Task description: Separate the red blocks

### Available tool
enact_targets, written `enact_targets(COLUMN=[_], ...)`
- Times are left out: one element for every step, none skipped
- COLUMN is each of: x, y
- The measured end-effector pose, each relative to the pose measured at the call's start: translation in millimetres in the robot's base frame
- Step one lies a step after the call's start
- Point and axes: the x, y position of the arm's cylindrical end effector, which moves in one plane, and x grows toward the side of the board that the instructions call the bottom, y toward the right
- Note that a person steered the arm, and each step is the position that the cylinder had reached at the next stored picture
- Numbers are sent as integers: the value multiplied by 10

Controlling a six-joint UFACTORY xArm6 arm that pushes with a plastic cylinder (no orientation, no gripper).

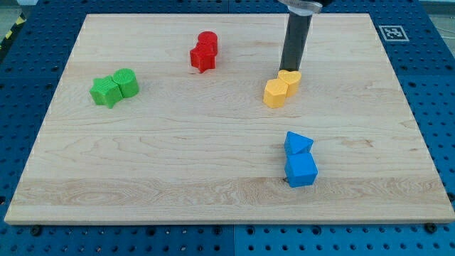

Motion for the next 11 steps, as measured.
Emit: enact_targets(x=[54, 93, -218, -537, -537, -749, -885, -825, -698, -613, -613], y=[-19, -51, -104, -415, -870, -1298, -1562, -1885, -1936, -1871, -1836])
